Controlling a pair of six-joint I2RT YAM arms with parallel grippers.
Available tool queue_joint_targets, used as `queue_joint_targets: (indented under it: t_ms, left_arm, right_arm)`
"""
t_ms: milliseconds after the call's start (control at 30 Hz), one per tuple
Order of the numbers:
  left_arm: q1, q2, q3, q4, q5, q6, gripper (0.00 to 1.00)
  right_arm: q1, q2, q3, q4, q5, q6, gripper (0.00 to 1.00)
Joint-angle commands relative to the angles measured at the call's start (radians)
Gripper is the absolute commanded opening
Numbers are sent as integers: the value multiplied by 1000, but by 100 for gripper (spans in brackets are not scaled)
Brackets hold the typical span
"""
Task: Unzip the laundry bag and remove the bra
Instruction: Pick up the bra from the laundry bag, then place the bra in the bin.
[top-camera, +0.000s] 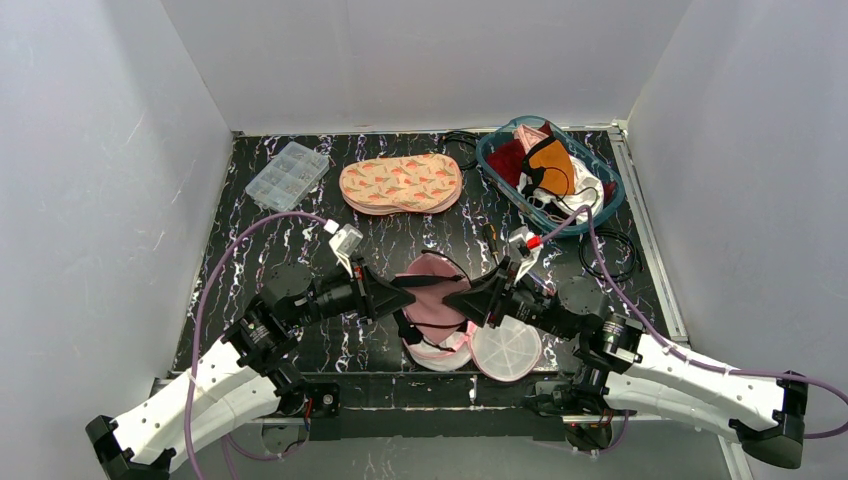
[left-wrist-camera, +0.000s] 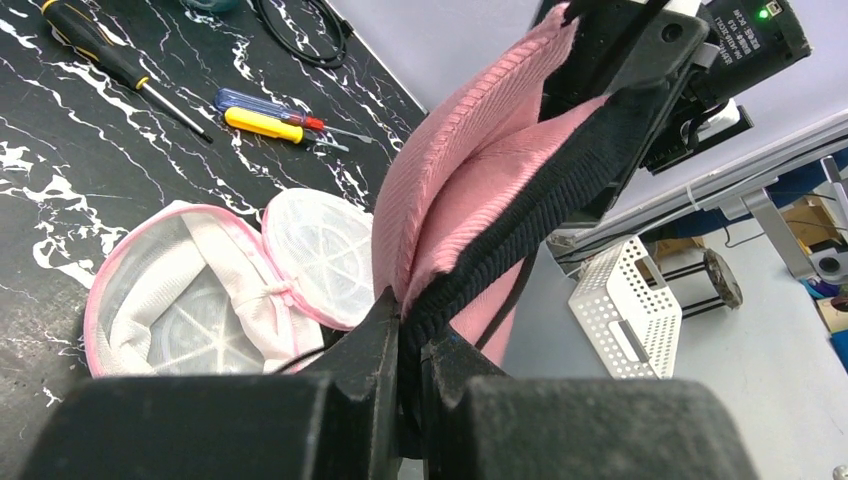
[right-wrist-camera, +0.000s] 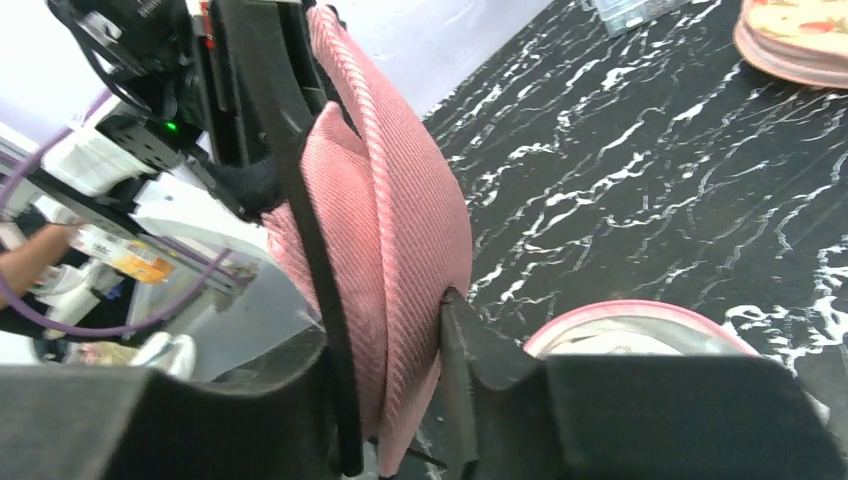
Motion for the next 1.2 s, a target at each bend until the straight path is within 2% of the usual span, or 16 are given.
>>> queue_joint_targets:
  t_ms: [0,67,100,133,233,333,367,400,500,567,667,733,933,1100,1167]
  left_arm:
    - [4,-11,0,34,-26,-12,1]
    - [5,-6,-5,37,-25,-20,4]
    - [5,-3,-4,33,-25,-23,7]
    - [4,-1,-1,26,-29,-24,12]
    - [4,-11,14,-13,-58,-26,58]
    - [4,-45,53,-114,-146,-27,82]
    - [4,-59,64,-145,-170,-25,86]
    - [5,-73,74,-165,-188,-19,97]
    - [4,-116,117,-277,-299,-12,98]
    - [5,-154,135,-362,-420,-15,98]
    - [4,-210,119,-444,-528,-34,98]
    - [4,-244,91,-453,-569,-57,99]
    - [5,-285,29,-448,-590,-85,98]
    - [4,-281,-38,-405,-575,-88,97]
    - [4,-282,-73,-382,-571,-99,96]
  right_arm:
    - [0,-11,18,99,-75,16,29]
    - [0,-1,34,85,-85,15,14]
    - [-1,4,49,71,-83,12,1]
    - [0,5,61,53,-71,6,1]
    - [0,10,144,-76,15,-56,1]
    - [0,47,291,-276,214,-147,1]
    - [0,72,340,-342,347,-178,1]
    - [0,98,385,-394,454,-207,1]
    - [0,187,510,-488,739,-289,1]
    - [-6,264,595,-485,886,-367,1]
    - [-69,341,673,-397,984,-447,1]
    - [-185,394,724,-349,937,-450,1]
    - [-626,543,793,-218,607,-273,1]
    - [-807,694,833,-98,523,-237,1]
    - [-890,728,801,-24,458,-216,1]
